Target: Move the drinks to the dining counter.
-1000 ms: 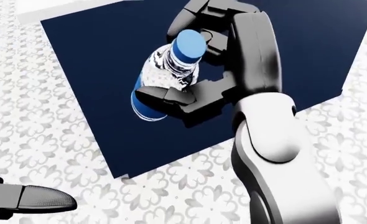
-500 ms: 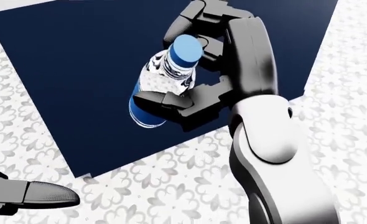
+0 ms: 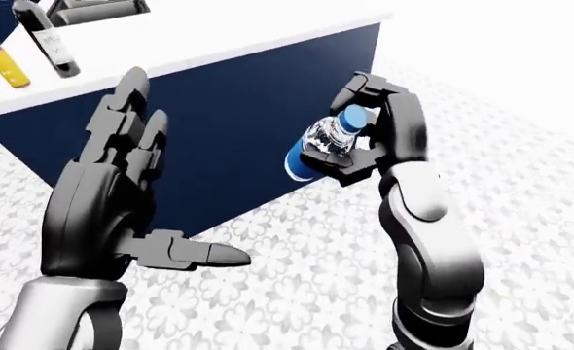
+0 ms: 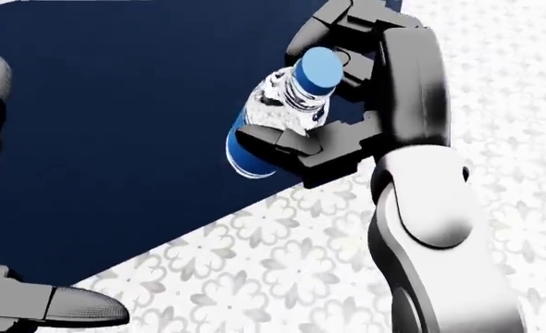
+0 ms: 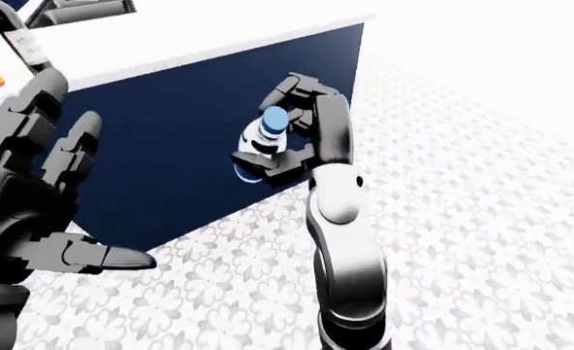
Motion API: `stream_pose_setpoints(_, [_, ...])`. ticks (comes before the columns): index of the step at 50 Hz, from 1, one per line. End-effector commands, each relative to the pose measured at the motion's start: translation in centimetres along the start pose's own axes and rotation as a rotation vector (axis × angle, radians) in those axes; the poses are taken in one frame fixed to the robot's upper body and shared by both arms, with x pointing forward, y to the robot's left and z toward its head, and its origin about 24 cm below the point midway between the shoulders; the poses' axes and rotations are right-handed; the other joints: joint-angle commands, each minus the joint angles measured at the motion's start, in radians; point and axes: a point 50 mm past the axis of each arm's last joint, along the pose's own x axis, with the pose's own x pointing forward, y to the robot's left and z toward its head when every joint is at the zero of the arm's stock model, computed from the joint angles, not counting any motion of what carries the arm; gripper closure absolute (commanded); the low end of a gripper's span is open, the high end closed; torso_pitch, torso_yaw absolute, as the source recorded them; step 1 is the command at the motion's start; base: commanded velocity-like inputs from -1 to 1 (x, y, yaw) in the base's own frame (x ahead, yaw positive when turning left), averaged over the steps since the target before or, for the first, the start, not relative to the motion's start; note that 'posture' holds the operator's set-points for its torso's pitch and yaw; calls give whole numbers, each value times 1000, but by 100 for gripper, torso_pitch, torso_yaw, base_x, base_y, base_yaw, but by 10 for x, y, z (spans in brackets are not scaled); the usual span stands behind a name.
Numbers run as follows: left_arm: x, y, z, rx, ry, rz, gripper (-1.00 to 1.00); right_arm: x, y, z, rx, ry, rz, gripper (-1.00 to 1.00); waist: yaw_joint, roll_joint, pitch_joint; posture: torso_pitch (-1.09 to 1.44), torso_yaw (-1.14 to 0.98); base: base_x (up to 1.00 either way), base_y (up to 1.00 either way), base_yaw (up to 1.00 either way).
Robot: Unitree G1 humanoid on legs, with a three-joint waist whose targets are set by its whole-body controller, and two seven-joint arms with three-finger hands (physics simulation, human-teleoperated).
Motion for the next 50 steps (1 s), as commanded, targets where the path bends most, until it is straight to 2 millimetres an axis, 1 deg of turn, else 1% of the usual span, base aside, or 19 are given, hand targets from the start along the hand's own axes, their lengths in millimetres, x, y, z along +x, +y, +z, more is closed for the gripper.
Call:
stream_pose_setpoints(1, [1,8,12,29,-66,50,-100,-2,16,19,22,-84,79,100,16,-3,-38,0,0,0,0,100])
stream_pose_setpoints(6, [2,7,13,30,-67,49,-100,-4,16,23,14,-89,83,100,24,45,-27,0,0,0,0,100])
stream_pose_setpoints(10, [2,7,13,30,-68,48,-100,-5,15,24,4,-93,85,100,46,68,-27,0,0,0,0,100])
stream_pose_setpoints(11, [2,7,13,31,-68,48,-100,-5,15,25,3,-94,85,100,49,89,-26,0,0,0,0,100])
stream_pose_setpoints(12, [2,7,13,31,-68,49,-100,-5,15,26,1,-94,85,100,52,138,-35,0,0,0,0,100])
stream_pose_setpoints(13, [2,7,13,33,-68,49,-100,-5,14,27,0,-95,84,100,47,121,-20,0,0,0,0,100])
stream_pose_setpoints(16, [3,8,14,32,-67,54,-100,-5,14,29,-3,-98,84,100,62,109,-51,0,0,0,0,100])
stream_pose_setpoints(18, [3,9,14,33,-67,55,-100,-5,14,32,-4,-100,84,100,59,94,-44,0,0,0,0,100])
stream_pose_setpoints(20, [3,10,15,32,-67,56,-100,-5,14,32,-4,-101,83,100,41,53,-26,0,0,0,0,100])
stream_pose_setpoints(21, [3,10,15,32,-66,58,-100,-5,14,32,-5,-100,84,100,29,26,-34,0,0,0,0,100])
stream_pose_setpoints(22, [3,10,15,32,-66,58,-100,-5,14,32,-5,-101,84,100,6,-30,-56,0,0,0,0,100])
stream_pose_setpoints(23, [3,10,15,32,-66,59,-100,-4,14,33,-6,-101,84,100,16,0,-46,0,0,0,0,100])
stream_pose_setpoints(27, [3,10,15,32,-66,59,-100,-4,14,34,-9,-102,84,100,20,3,-63,0,0,0,0,100])
stream_pose_setpoints(36, [3,11,15,33,-67,62,-100,-4,14,40,-16,-107,83,100,23,66,-51,0,0,0,0,100])
stream_pose_setpoints(42, [3,10,16,32,-68,60,-100,-4,14,40,-14,-99,85,100,1,92,-37,0,0,0,0,65])
stream_pose_setpoints(45, [3,11,18,35,-69,62,-100,-4,11,41,-17,-96,73,100,-5,146,-47,0,0,0,0,0])
stream_pose_setpoints(46, [4,11,19,36,-71,61,-100,-3,11,42,-19,-93,73,100,-1,124,-30,0,0,0,0,0])
stream_pose_setpoints(48, [5,10,18,36,-68,62,-100,-2,11,48,-31,-94,80,100,-11,116,-56,0,0,18,0,0])
stream_pose_setpoints(50, [4,11,14,36,-61,66,-100,0,11,59,-46,-105,84,100,-7,116,-34,0,0,30,0,0])
